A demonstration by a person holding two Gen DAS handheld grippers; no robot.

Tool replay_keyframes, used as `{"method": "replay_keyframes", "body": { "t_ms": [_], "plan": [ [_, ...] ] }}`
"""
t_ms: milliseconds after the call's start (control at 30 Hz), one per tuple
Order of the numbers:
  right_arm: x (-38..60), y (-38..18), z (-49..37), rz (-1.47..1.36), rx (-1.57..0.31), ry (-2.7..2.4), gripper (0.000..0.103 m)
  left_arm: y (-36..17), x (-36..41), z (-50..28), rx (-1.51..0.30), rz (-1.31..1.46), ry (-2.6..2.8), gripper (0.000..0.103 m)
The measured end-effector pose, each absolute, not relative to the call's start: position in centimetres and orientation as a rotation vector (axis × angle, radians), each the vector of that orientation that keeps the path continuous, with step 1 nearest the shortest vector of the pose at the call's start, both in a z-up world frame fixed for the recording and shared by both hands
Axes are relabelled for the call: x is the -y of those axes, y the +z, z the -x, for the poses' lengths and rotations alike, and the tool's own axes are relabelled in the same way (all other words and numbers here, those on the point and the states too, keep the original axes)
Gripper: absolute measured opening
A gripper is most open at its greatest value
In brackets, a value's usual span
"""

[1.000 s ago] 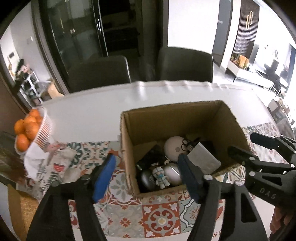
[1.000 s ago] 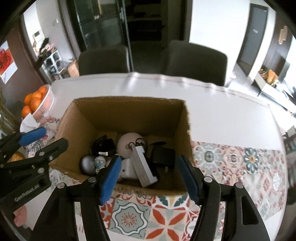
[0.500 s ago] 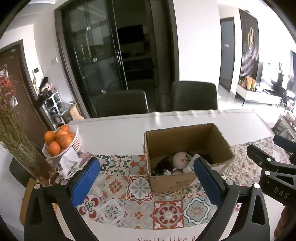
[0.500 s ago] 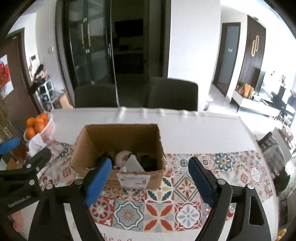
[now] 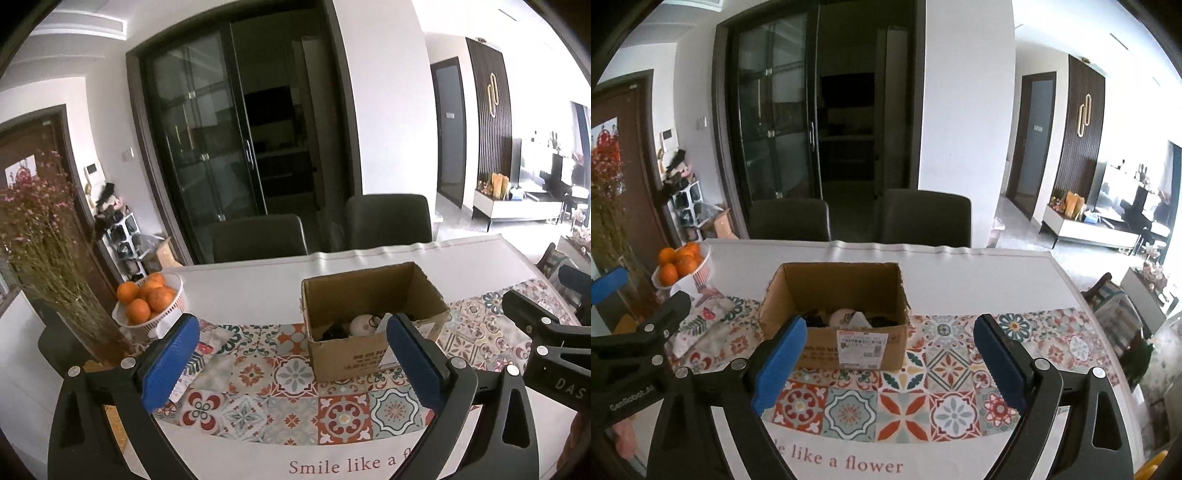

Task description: Organize rigid objects

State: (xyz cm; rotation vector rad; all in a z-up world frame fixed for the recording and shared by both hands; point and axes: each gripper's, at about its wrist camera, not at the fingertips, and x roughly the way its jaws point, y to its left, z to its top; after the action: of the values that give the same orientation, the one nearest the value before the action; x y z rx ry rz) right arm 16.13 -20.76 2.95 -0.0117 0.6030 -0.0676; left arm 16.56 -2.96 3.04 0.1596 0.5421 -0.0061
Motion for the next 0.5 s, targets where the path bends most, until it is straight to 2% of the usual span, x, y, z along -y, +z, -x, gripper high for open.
{"method": "replay_keyframes", "body": {
  "t_ms": [500],
  "plan": [
    [20.7, 5.8, -10.6, 0.010, -0.482, -0.103, 0.095, 6.0, 2.8, -11.4, -0.417, -0.152, -0.012, 0.103]
  ]
}}
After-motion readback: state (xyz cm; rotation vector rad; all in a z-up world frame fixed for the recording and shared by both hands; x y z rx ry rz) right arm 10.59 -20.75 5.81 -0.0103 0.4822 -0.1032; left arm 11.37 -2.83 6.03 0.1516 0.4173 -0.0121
